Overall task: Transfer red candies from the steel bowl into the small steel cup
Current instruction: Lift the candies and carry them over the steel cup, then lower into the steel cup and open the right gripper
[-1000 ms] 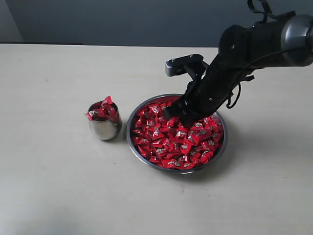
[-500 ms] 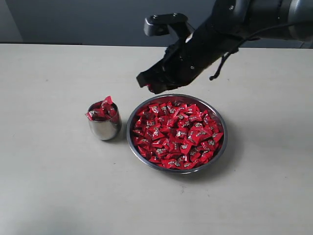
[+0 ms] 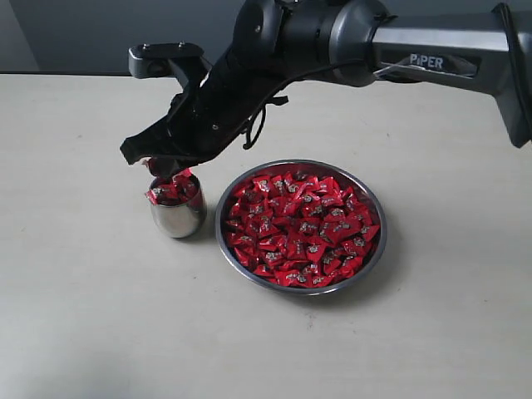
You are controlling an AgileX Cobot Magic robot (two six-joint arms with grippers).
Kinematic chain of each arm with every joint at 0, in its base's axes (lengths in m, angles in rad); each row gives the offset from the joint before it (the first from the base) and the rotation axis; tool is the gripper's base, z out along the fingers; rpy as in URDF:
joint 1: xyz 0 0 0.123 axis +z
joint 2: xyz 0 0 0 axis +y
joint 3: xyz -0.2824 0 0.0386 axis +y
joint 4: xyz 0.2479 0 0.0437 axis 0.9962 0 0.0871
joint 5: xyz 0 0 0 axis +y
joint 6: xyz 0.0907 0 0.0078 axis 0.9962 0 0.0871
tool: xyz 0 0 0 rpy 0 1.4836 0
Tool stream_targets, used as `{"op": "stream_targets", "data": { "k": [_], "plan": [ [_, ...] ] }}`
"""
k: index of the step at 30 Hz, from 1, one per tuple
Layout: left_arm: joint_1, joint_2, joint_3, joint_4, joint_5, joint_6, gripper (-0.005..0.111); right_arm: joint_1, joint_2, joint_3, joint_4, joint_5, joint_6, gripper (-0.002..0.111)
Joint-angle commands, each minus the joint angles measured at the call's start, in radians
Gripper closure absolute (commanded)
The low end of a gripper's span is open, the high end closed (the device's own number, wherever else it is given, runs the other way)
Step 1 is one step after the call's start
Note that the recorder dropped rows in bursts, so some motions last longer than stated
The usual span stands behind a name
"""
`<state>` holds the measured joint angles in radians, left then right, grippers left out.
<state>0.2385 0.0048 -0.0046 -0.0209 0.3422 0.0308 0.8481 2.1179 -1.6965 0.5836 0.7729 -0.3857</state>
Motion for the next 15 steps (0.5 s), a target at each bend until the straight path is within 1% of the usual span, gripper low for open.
{"op": "stream_targets", "data": {
  "k": [1, 15],
  "plan": [
    [-0.010, -0.005, 0.005, -0.001, -0.008, -0.001, 0.106, 0.000, 0.006, -0.005, -0.001, 0.015, 0.009, 0.109],
    [-0.010, -0.005, 0.005, -0.001, -0.008, -0.001, 0.106, 0.000, 0.021, -0.005, -0.059, 0.036, 0.026, 0.109]
  ]
}}
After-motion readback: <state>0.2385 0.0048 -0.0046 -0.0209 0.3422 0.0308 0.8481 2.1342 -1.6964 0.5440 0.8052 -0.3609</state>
